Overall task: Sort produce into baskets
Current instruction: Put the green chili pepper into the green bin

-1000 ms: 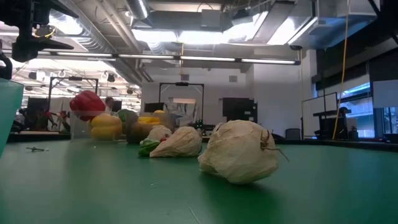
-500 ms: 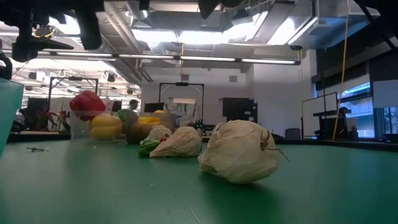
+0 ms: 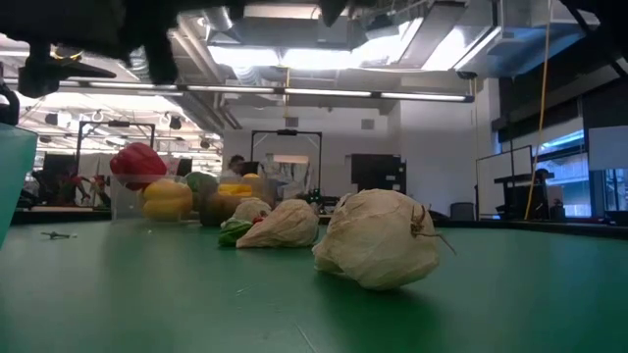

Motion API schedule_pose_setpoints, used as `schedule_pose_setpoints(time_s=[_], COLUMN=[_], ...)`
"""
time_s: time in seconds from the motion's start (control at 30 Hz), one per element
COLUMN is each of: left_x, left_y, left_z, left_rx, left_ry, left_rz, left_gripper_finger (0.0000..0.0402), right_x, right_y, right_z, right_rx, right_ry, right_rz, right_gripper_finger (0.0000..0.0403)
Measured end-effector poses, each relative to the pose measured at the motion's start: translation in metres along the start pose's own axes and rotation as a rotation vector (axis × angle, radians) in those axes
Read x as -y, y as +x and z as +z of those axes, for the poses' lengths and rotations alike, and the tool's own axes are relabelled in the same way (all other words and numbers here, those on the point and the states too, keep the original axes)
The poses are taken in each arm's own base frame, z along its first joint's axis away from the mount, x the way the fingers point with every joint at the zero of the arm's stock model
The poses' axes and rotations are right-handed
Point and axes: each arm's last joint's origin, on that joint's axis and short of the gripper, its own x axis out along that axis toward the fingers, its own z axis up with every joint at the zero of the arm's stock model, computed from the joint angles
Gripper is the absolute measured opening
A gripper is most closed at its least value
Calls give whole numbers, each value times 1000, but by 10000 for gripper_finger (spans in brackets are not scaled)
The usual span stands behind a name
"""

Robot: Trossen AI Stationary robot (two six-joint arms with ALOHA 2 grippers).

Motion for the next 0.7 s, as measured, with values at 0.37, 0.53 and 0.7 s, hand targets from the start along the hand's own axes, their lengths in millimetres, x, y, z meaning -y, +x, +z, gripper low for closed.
schedule_pose_setpoints(time_s=[0.37, 0.53, 0.7], left_x=[0, 0, 0], left_y=[0, 0, 0], left_z=[0, 0, 0], left_rx=[0, 0, 0], left_ry=[-15, -15, -15], left_rz=[0, 0, 0], left_gripper_finger=[306, 306, 306], right_x=[16, 41, 60], right_y=[-62, -86, -112], right_z=[52, 50, 36], right_rx=[-263, -474, -523], right_ry=[-201, -157, -79], right_rz=[-217, -282, -318], right_gripper_finger=[216, 215, 215])
